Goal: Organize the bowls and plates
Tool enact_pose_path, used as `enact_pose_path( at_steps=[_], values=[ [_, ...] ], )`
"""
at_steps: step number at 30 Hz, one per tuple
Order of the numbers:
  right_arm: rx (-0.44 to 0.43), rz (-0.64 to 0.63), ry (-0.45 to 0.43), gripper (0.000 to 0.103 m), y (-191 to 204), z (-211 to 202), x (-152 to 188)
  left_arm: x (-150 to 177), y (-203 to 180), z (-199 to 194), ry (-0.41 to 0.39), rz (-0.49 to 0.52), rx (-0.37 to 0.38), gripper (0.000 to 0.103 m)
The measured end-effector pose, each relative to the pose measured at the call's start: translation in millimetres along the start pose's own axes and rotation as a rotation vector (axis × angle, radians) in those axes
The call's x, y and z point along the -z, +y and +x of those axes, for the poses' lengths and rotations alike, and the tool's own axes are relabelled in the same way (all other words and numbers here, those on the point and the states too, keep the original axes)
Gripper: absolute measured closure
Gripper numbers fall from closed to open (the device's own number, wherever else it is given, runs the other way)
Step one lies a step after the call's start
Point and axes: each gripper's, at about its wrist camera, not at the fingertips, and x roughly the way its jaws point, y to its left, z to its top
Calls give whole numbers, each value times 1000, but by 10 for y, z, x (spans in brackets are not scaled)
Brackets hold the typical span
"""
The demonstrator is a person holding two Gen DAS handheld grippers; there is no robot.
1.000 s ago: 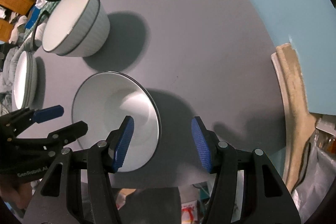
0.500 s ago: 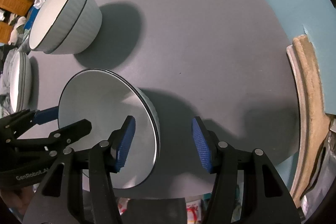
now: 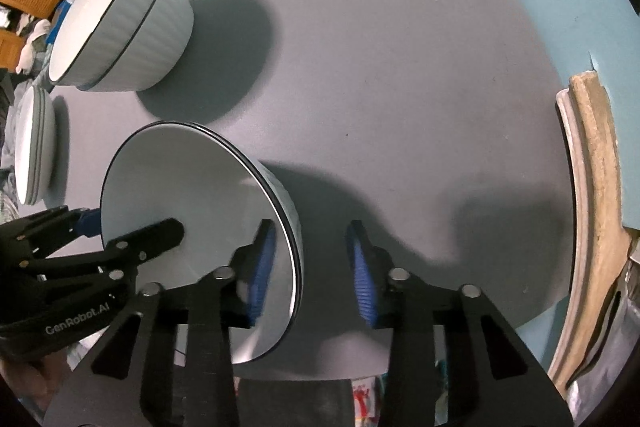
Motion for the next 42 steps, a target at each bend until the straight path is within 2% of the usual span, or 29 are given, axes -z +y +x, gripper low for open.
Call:
enact_pose_path(
  at_steps=[2, 9, 13, 20, 26, 29, 30, 34, 42],
  values=[
    [-4, -6, 11, 79, 10, 18, -8, 14, -27, 18, -2, 6, 7, 68],
    [-15, -34, 18, 97, 64, -4, -39, 23, -106, 3, 4, 36, 23, 94],
    [-1, -33, 24, 98, 111, -17, -53, -2, -218, 6, 5, 72, -10, 94],
    [-2, -31, 32, 98, 69, -52, -161, -62, -235, -81, 6, 64, 5, 94],
    [0, -25, 25, 98, 119, -171, -253, -33, -231, -268, -23, 80, 5, 94],
    [8, -40, 21, 98, 266, -193, -258, 28, -158, -367, -31, 80, 6, 94],
    [12, -44, 20, 98, 288, -211, -232, -92, -236, -325, -34, 76, 5, 94],
    [24, -66, 7, 98, 465, -336, -200, -65, -188, -464, -60, 58, -2, 94],
    [7, -87, -29, 98, 544, -505, -225, 12, -136, -777, -126, 16, -1, 94]
  ],
)
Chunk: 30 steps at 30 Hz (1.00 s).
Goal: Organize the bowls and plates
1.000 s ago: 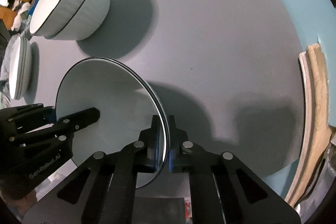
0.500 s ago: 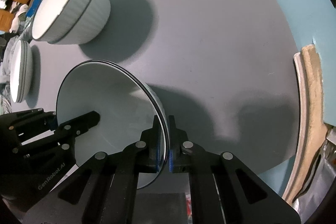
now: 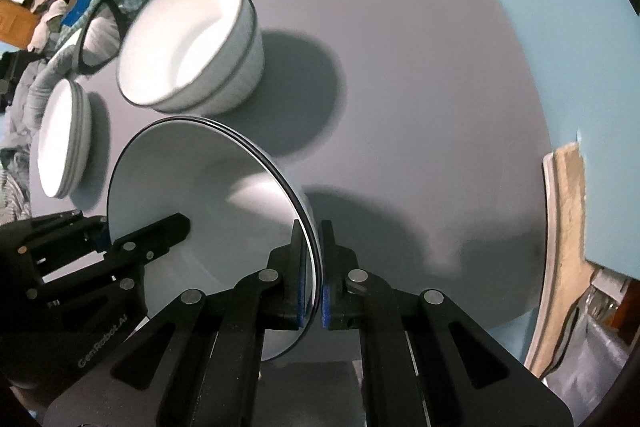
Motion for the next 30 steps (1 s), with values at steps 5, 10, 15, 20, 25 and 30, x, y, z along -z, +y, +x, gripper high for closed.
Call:
enact_pose_path(
  at_steps=[5, 10, 15, 20, 25, 30],
  values=[
    [-11, -21, -25, 98, 55, -74, -12, -113, 89, -74, -29, -15, -6, 94],
    [-22, -37, -48, 98, 122, -168, -89, -197, 171, -198, -57, -21, -20, 94],
    [-28, -57, -62, 98, 152, -222, -246, -316, 243, -293, -78, -29, -37, 94],
    [-30, -77, -66, 98, 254, -235, -478, -460, 321, -338, -92, -37, -51, 94],
    [-38, -98, -49, 98, 337, -148, -717, -591, 396, -309, -98, -49, -81, 94],
    [-27, -121, -37, 98, 386, -93, -855, -693, 479, -261, -94, -67, -94, 94]
  ],
)
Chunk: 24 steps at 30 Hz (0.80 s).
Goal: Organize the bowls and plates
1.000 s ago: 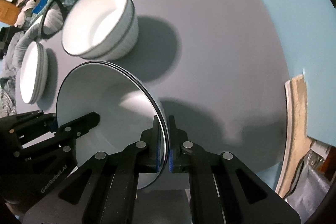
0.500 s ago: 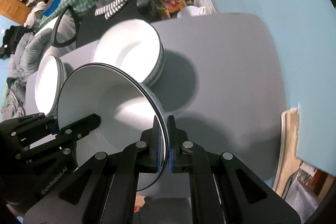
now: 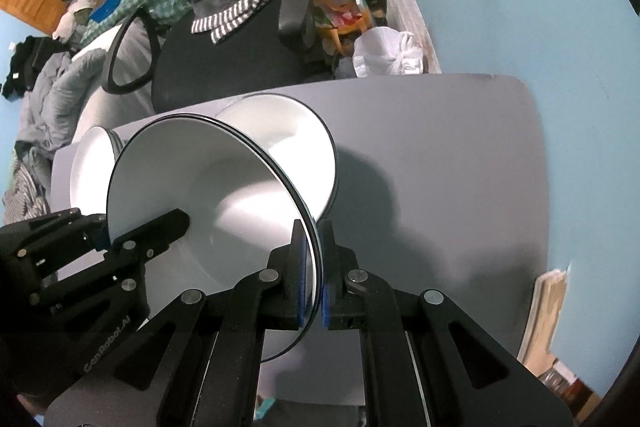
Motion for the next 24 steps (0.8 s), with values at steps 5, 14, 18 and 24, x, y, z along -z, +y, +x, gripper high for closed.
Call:
enact_pose_path(
  at_steps=[5, 14, 18, 24],
  values=[
    [1, -4, 16, 98, 15, 64, -133, -77, 26, 78, 9, -2, -27, 94],
    [-24, 23, 60, 97, -52, 202, -249, -179, 46, 192, 37, -8, -55, 94],
    [-17, 15, 75, 97, -54, 254, -282, -197, 35, 237, 49, 3, -70, 94],
    [1, 5, 89, 97, -50, 317, -312, -212, 38, 311, 64, 14, -80, 92]
  ],
)
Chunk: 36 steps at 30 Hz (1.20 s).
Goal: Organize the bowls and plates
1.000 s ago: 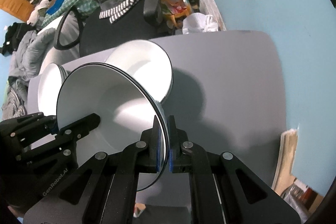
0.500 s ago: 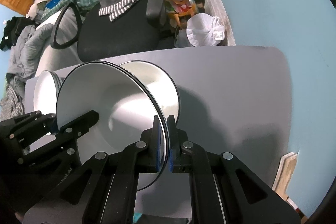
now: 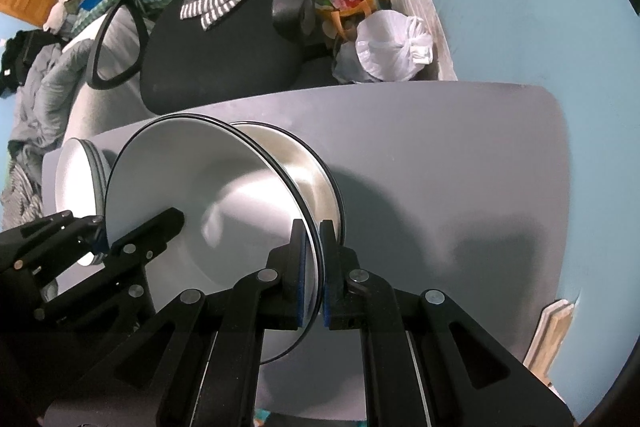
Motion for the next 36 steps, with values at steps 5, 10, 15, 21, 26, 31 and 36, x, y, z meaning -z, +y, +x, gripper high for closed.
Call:
enact_pose_path(
  at_steps=[5, 10, 15, 21, 26, 31, 36],
  values=[
    [-2, 14, 7, 97, -13, 13, -8, -25, -13, 33, 11, 3, -11, 91],
    [1, 24, 6, 96, -17, 14, -18, -26, -27, 34, 15, 11, -21, 90],
    [-3, 36, 15, 94, -18, 23, -36, -66, -21, 46, 19, -1, -35, 85],
    [-1, 62, 22, 93, -23, 0, -36, -58, 10, -1, 7, -1, -43, 75],
    [13, 56, 4, 87, 25, -40, -19, -37, 46, -13, 7, -18, -37, 75],
    [26, 62, 2, 85, 41, -64, -30, -44, 84, -46, 10, -41, -4, 69],
    [36, 63, -3, 82, 69, -94, -27, -47, 79, -94, -7, -37, -2, 69]
  ],
)
